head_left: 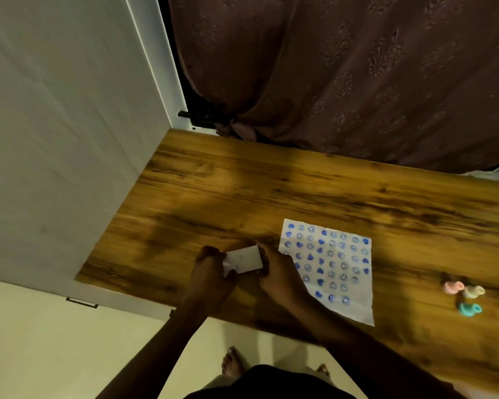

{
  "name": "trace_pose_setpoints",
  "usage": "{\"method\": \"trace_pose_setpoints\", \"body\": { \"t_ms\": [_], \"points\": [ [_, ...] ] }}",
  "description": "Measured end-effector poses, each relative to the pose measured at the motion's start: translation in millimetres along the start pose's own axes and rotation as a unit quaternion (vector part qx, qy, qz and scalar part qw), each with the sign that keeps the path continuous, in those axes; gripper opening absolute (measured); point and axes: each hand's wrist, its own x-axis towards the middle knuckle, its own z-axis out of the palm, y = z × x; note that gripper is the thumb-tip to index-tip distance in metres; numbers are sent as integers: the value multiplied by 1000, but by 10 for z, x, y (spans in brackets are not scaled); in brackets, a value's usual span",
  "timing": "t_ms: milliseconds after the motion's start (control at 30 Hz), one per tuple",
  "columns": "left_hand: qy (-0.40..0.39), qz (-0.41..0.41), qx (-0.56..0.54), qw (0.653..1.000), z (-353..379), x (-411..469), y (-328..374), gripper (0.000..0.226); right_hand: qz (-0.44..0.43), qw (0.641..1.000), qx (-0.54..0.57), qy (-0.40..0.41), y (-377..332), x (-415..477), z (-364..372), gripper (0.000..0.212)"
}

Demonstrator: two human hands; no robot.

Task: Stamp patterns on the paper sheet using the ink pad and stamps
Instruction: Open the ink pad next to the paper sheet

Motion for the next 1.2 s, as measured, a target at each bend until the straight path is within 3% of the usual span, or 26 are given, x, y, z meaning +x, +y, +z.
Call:
{"method": "trace_pose_setpoints", "body": {
  "t_ms": [67,200,467,700,900,967,1067,1200],
  "points": [
    [23,62,32,997,-69,17,-31,41,-4,1000,-8,-5,0,14,-7,70],
    [-26,136,111,984,-120,87,-8,58,1,1000,-28,-1,3,31,-19,69],
    [-45,165,160,972,-121,190,-27,53,-8,998,-58,32,61,-1,52,67],
    [-56,180,156,970,-164,260,-10,54,8,997,-68,39,51,9,72,66],
    [-111,205,131,964,-346,339,15,48,22,996,-79,39,50,10,61,64],
    [-119,221,126,960,-423,391,35,43,40,998,-34,44,30,15,34,57],
    [-131,249,86,956,-513,460,72,30,-5,1000,-1,-5,54,36,-26,48],
    [-127,232,71,962,-527,583,73,35,-20,1000,-4,2,47,29,-47,53]
  ]
}}
